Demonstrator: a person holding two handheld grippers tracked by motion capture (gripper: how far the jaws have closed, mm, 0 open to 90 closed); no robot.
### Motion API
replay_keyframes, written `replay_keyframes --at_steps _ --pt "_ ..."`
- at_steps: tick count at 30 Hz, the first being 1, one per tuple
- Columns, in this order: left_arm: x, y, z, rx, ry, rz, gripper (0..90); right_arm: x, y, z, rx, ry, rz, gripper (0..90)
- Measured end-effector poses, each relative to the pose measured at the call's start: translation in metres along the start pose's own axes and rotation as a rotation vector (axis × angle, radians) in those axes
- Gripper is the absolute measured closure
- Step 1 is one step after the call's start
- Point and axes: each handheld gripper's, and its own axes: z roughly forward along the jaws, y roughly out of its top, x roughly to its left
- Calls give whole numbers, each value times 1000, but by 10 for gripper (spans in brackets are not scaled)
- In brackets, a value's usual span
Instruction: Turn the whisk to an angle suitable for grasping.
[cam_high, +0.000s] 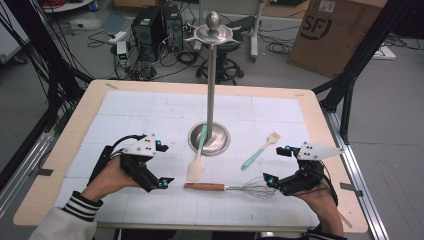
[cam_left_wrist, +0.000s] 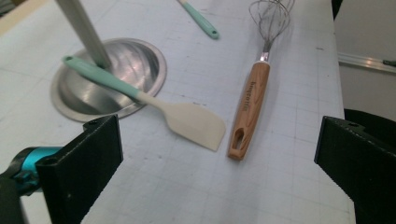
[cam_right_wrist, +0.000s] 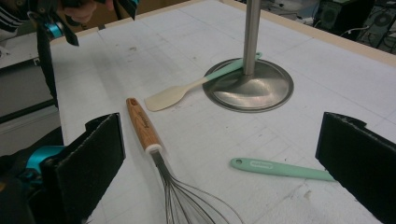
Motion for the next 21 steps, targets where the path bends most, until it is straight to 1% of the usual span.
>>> replay_keyframes --at_steps 2,3,7,9,11,14,15,17,21 --pt "0 -3 -6 -22 18 -12 17 0 0 0 0 0 -2 2" --pt "-1 -6 -11 -23 34 2 17 0 0 0 1 3 -2 2" --pt "-4 -15 -23 -74 59 -32 17 0 -1 1 -2 4 -2 2" --pt "-4 -20 -30 -104 71 -43 17 0 -1 1 0 4 -5 2" --pt "-5 -24 -37 -122 88 -51 17 -1 -1 1 1 2 -6 2" --pt "-4 -31 -46 -135 105 -61 17 0 -1 1 0 2 -5 2" --pt "-4 -33 -48 -138 105 -66 17 -1 -1 2 -1 1 -4 2" --pt "-5 -38 -52 -149 96 -60 17 -1 -1 2 -2 -1 -6 2" --pt "-3 -45 -58 -159 119 -72 17 0 -1 2 0 -3 -3 2"
